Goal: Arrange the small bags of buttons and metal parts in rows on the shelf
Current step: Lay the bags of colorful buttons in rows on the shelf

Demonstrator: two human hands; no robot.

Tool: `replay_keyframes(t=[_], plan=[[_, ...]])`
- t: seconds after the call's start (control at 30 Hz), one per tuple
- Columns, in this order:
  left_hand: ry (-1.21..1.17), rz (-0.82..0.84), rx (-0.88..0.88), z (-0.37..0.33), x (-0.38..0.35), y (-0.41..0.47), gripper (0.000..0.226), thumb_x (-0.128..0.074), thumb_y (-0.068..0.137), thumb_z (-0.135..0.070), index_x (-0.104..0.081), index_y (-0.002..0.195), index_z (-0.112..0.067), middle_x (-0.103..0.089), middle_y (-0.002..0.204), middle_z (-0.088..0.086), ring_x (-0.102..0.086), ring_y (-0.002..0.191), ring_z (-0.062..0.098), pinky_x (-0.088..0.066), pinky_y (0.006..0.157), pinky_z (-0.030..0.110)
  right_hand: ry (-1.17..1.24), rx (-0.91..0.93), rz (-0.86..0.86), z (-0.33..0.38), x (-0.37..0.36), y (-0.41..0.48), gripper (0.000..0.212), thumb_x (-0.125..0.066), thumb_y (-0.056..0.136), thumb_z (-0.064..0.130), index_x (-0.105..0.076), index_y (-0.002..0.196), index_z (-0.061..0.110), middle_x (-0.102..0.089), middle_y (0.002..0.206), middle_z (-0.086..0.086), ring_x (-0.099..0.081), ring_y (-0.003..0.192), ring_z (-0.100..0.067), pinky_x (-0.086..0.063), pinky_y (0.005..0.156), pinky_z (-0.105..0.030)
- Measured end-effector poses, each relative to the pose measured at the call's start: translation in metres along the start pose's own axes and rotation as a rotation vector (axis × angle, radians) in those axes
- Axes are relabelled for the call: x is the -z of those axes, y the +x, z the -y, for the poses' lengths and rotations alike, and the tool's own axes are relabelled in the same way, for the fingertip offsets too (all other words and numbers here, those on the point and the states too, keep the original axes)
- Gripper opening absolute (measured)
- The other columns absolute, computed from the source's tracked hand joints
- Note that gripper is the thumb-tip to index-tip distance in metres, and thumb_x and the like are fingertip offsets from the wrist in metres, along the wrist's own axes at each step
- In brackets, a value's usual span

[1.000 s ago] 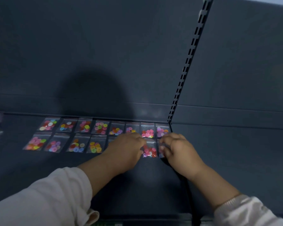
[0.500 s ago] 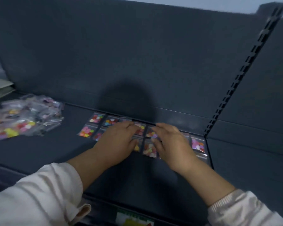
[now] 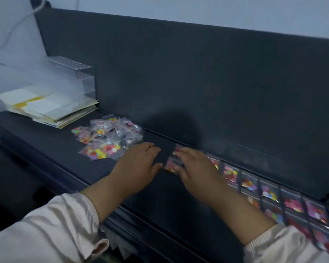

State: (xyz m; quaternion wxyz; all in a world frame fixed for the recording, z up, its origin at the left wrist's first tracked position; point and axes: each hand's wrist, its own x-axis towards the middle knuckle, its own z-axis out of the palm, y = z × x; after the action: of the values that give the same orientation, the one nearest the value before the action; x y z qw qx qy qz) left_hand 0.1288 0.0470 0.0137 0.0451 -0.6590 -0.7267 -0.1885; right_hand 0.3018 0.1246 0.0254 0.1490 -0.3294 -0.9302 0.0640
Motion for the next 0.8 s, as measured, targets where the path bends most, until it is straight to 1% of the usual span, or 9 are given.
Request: replay_keyframes(t=[0.03, 0.13, 0.23, 0.3, 0.37, 0.47, 0.53, 0.67, 0.8], plan=[[0.003, 0.01, 0.014, 0.015, 0.004, -0.002, 0.05, -0.056, 0.086, -0.039, -0.057, 0.126, -0.01, -0.058, 0.127, 0.011, -0.057, 0.113, 0.029, -0.045, 0.097, 0.038, 0.009, 0.007, 0.007, 0.011, -0.006, 0.009, 0.049, -0.041, 0.091, 0.037, -0.051, 0.132, 0.011, -0.049, 0.137, -0.007, -0.043, 0.127, -0.025, -0.03, 0.109, -0.033], [0.01, 0.018, 0.039, 0.062, 0.015, -0.004, 0.048, -0.053, 0.085, -0.04, -0.059, 0.123, -0.011, -0.06, 0.122, 0.009, -0.059, 0.107, 0.03, -0.049, 0.091, 0.038, 0.037, 0.025, 0.013, 0.043, -0.024, 0.036, 0.044, -0.046, 0.094, 0.033, -0.051, 0.131, 0.01, -0.051, 0.132, -0.007, -0.046, 0.121, -0.026, -0.033, 0.105, -0.033], [0.015, 0.031, 0.074, 0.109, 0.023, -0.004, 0.053, -0.039, 0.084, -0.044, -0.059, 0.122, -0.013, -0.061, 0.121, 0.008, -0.058, 0.107, 0.029, -0.049, 0.089, 0.038, 0.052, 0.03, 0.031, 0.074, -0.041, 0.063, 0.037, -0.048, 0.094, 0.031, -0.053, 0.127, 0.015, -0.052, 0.123, -0.005, -0.047, 0.111, -0.024, -0.038, 0.097, -0.032], [0.008, 0.039, 0.105, 0.139, 0.025, -0.005, 0.048, -0.047, 0.086, -0.04, -0.058, 0.123, -0.012, -0.061, 0.121, 0.009, -0.059, 0.106, 0.031, -0.049, 0.087, 0.038, 0.081, 0.02, 0.053, 0.092, -0.052, 0.08, 0.033, -0.049, 0.094, 0.031, -0.055, 0.123, 0.017, -0.052, 0.119, -0.004, -0.047, 0.109, -0.022, -0.038, 0.094, -0.029], [-0.004, 0.049, 0.132, 0.165, 0.027, -0.006, 0.044, -0.056, 0.088, -0.036, -0.057, 0.126, -0.013, -0.061, 0.12, 0.011, -0.058, 0.106, 0.032, -0.049, 0.085, 0.039, 0.117, -0.001, 0.087, 0.107, -0.065, 0.095, 0.033, -0.05, 0.094, 0.03, -0.055, 0.123, 0.017, -0.052, 0.12, -0.004, -0.046, 0.113, -0.021, -0.034, 0.095, -0.025], [-0.037, 0.111, 0.186, 0.197, 0.024, -0.008, 0.044, -0.056, 0.09, -0.034, -0.053, 0.13, -0.016, -0.059, 0.121, 0.01, -0.055, 0.111, 0.029, -0.046, 0.09, 0.039, 0.136, -0.058, 0.128, 0.123, -0.085, 0.113, 0.032, -0.05, 0.094, 0.031, -0.057, 0.121, 0.016, -0.053, 0.121, -0.003, -0.046, 0.114, -0.019, -0.034, 0.094, -0.023], [-0.06, 0.154, 0.205, 0.212, 0.021, -0.008, 0.04, -0.054, 0.091, -0.034, -0.055, 0.126, -0.016, -0.058, 0.12, 0.009, -0.054, 0.111, 0.027, -0.045, 0.091, 0.038, 0.155, -0.101, 0.13, 0.131, -0.097, 0.121, 0.03, -0.051, 0.093, 0.032, -0.059, 0.116, 0.015, -0.055, 0.117, -0.003, -0.047, 0.112, -0.018, -0.036, 0.09, -0.022], [-0.092, 0.182, 0.179, 0.227, 0.013, -0.006, 0.032, -0.052, 0.091, -0.034, -0.06, 0.113, -0.013, -0.06, 0.113, 0.006, -0.054, 0.105, 0.023, -0.046, 0.084, 0.033, 0.145, -0.165, 0.092, 0.143, -0.115, 0.132, 0.028, -0.056, 0.09, 0.034, -0.06, 0.111, 0.017, -0.054, 0.108, -0.001, -0.047, 0.105, -0.018, -0.037, 0.082, -0.023], [-0.126, 0.173, 0.126, 0.23, 0.004, 0.001, 0.024, -0.054, 0.09, -0.033, -0.063, 0.102, -0.014, -0.059, 0.102, 0.003, -0.053, 0.098, 0.02, -0.041, 0.076, 0.03, 0.105, -0.225, 0.043, 0.149, -0.126, 0.143, 0.03, -0.057, 0.088, 0.035, -0.059, 0.111, 0.016, -0.053, 0.109, -0.001, -0.045, 0.107, -0.018, -0.037, 0.087, -0.025]])
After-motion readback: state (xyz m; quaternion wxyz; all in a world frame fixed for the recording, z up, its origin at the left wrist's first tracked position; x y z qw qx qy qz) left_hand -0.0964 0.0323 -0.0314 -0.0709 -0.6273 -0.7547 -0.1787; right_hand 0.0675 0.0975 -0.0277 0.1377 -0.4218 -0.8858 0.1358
